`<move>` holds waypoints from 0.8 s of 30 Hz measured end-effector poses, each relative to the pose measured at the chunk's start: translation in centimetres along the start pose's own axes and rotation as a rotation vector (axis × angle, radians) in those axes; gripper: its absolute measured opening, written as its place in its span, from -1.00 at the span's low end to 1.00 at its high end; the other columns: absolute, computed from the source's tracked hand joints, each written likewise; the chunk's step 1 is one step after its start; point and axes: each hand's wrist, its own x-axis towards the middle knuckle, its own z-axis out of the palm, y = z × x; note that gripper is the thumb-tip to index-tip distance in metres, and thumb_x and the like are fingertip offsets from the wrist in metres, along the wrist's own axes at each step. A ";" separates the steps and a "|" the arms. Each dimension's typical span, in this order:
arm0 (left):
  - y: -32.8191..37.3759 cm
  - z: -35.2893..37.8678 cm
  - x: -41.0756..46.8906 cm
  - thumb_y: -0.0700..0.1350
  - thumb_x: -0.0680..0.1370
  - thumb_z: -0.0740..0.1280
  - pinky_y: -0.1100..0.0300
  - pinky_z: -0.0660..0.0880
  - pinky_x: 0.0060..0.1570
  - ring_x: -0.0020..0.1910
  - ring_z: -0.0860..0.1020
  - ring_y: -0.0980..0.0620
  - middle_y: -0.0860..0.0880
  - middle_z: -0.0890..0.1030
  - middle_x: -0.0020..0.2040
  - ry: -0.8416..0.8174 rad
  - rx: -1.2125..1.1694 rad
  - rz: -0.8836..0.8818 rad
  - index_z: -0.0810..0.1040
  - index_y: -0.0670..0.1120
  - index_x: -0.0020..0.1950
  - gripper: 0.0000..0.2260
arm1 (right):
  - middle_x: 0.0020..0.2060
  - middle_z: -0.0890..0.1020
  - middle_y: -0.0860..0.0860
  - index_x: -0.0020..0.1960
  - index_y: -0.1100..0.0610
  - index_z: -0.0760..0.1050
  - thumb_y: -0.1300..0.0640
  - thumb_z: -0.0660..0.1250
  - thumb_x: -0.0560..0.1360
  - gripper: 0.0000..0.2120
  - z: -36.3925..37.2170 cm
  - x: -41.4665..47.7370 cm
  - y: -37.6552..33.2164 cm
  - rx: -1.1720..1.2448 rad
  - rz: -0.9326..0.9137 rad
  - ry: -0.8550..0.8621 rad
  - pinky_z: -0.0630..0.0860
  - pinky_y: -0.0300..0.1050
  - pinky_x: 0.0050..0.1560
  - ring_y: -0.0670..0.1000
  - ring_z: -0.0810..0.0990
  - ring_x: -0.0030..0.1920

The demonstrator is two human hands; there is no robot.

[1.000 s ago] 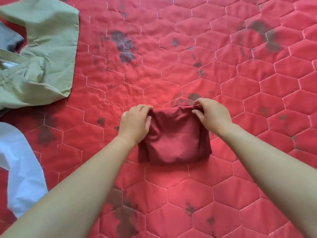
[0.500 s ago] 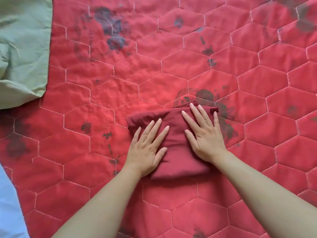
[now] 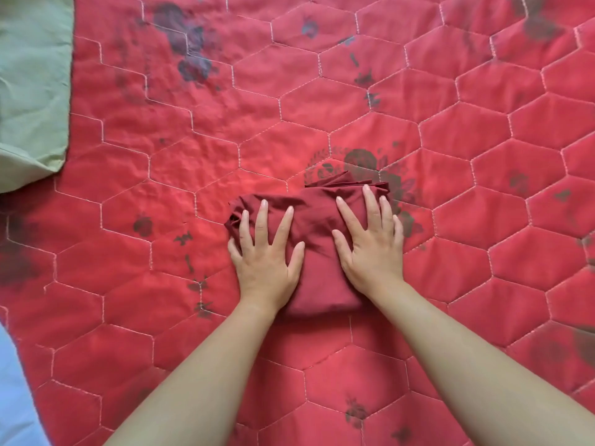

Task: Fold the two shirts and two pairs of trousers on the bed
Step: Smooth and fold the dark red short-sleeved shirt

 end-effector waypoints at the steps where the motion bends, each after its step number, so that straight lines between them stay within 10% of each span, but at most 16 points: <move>1: 0.2 0.3 -0.3 0.25 0.51 0.04 -0.23 0.13 0.30 0.50 0.00 -0.13 0.01 0.04 0.55 0.003 0.006 0.008 0.14 0.23 0.48 -0.48 | 0.52 0.07 0.01 0.45 -0.20 0.18 -0.13 0.18 0.53 -0.50 0.1 -0.3 0.5 0.013 -0.006 0.009 0.09 0.16 0.39 0.16 0.07 0.49; 10: 6.8 1.9 -6.6 0.22 0.50 0.03 -0.41 0.05 0.26 0.51 -0.02 -0.15 -0.02 0.05 0.55 -0.005 0.027 0.113 0.10 0.24 0.48 -0.47 | 0.50 0.14 0.03 0.43 -0.11 0.27 -0.09 0.19 0.51 -0.51 -3.6 -7.2 7.1 -0.022 0.068 0.033 0.12 0.30 0.35 0.21 0.06 0.48; 24: 5.2 2.9 -7.6 0.16 0.50 0.10 -0.15 0.05 0.37 0.48 0.19 -0.05 -0.03 0.22 0.50 0.061 0.092 0.346 0.22 0.15 0.47 -0.49 | 0.46 0.26 0.03 0.41 -0.03 0.31 -0.09 0.13 0.48 -0.49 -1.7 -9.2 6.1 0.028 -0.113 0.035 0.06 0.33 0.36 0.15 0.14 0.46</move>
